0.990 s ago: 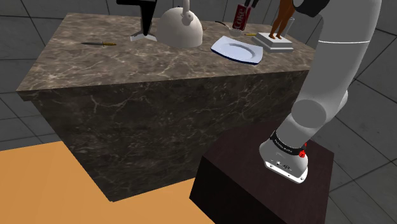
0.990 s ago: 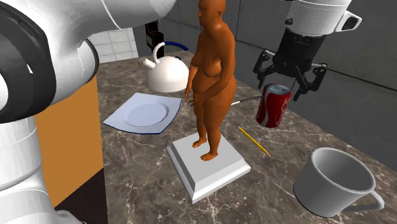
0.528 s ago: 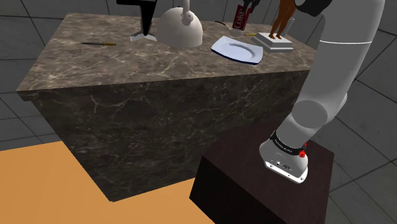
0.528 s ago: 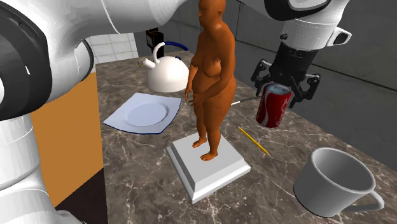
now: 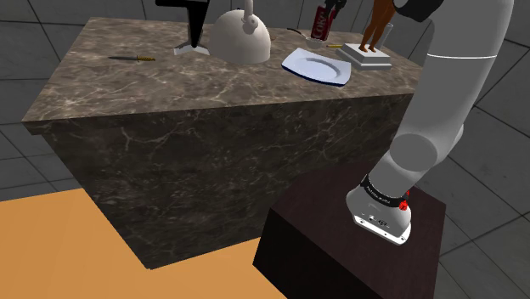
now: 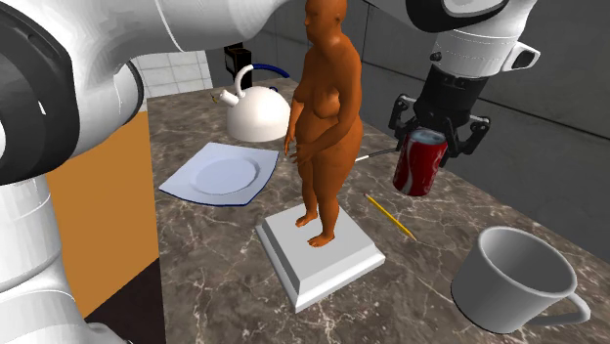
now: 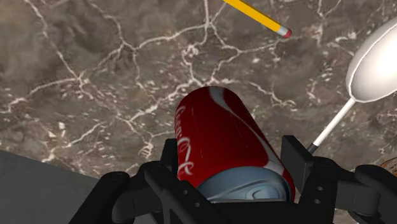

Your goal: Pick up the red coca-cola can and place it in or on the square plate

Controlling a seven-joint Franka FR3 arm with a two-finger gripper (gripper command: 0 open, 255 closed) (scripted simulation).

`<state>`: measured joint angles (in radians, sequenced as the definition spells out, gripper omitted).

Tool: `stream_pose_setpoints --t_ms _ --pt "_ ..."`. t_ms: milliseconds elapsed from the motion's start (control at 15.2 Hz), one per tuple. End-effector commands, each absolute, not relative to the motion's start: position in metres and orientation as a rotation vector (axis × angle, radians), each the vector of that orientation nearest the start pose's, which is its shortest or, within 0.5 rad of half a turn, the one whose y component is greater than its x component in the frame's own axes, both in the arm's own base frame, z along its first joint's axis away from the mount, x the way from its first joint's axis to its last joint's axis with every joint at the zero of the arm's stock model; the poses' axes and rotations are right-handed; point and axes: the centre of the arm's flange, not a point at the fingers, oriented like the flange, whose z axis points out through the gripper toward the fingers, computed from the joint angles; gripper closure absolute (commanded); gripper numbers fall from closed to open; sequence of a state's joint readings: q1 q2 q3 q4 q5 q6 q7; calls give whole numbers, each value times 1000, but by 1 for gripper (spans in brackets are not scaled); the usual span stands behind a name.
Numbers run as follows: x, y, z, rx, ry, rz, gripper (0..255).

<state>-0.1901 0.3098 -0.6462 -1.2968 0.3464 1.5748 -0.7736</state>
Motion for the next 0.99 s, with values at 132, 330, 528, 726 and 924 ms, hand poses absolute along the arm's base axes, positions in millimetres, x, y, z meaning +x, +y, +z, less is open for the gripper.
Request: stream_pose_setpoints --t_ms 132,330,528,726,924 --pt "497 -398 600 -3039 51 -203 255" --pt "497 -399 600 -3039 51 -203 255" --pt "497 -398 605 -3040 51 -203 255" --pt "497 -398 621 -3040 51 -203 255" --pt "497 -398 637 -3040 51 -203 255"
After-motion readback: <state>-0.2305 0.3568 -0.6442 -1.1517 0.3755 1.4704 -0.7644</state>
